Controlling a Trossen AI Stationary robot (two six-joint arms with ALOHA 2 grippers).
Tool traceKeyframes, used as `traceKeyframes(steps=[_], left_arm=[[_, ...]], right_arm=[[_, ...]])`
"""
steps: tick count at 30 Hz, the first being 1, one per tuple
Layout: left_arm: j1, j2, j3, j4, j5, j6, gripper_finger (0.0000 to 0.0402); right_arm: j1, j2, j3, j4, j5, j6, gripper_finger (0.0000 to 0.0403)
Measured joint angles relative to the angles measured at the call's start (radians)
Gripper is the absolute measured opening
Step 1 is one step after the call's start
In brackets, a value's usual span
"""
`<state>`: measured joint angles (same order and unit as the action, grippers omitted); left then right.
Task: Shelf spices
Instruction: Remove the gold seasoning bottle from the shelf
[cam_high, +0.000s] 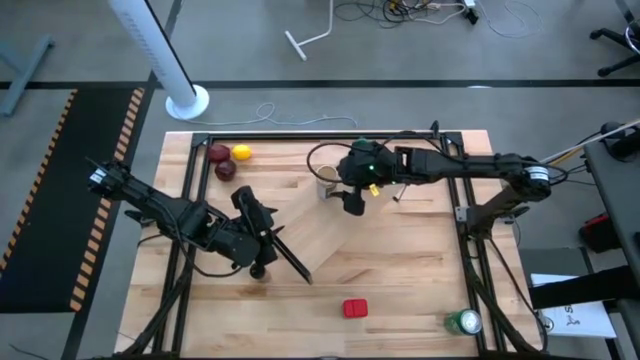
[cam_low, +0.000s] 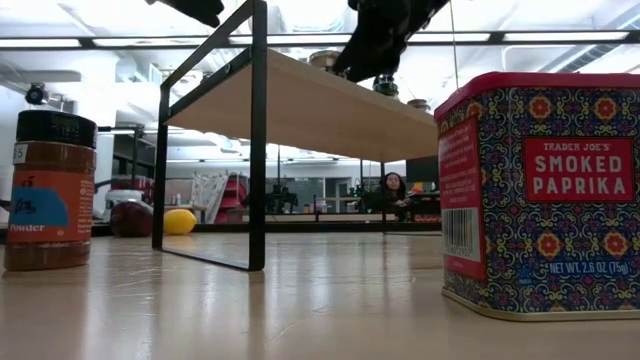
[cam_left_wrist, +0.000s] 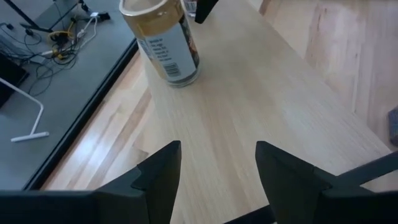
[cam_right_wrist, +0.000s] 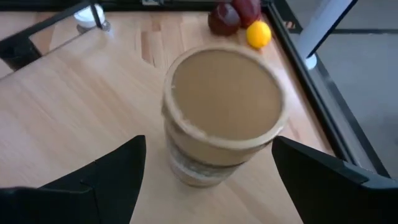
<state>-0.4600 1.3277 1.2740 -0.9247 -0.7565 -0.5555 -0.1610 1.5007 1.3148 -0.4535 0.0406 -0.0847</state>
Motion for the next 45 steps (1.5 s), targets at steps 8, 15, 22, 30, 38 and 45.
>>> traceKeyframes(steps=[8, 15, 22, 30, 38, 45], left_arm=[[0.005, 0.0, -0.002, 0.007, 0.001, 0.001, 0.0188], [0.007, 0.0, -0.002, 0.008, 0.001, 0.001, 0.0191], [0.006, 0.0, -0.008, 0.008, 0.008, 0.001, 0.0196], [0.005, 0.0, -0.008, 0.007, 0.03, -0.003, 0.0188], [0.005, 0.0, -0.008, 0.008, 0.039, -0.007, 0.0177], [0.005, 0.0, -0.009, 0.007, 0.048, -0.008, 0.0174]], right_arm=[[-0.023, 0.022, 0.0, 0.081, -0.097, -0.006, 0.0325], [-0.023, 0.078, 0.015, 0.101, -0.12, -0.013, 0.0325], [-0.022, 0.139, 0.053, 0.154, -0.12, -0.022, 0.0319], [-0.021, 0.141, 0.055, 0.146, -0.12, -0.021, 0.0256], [-0.002, 0.113, 0.055, 0.097, -0.117, -0.005, 0.0256], [0.133, 0.0, 0.055, -0.08, -0.119, 0.066, 0.0256]])
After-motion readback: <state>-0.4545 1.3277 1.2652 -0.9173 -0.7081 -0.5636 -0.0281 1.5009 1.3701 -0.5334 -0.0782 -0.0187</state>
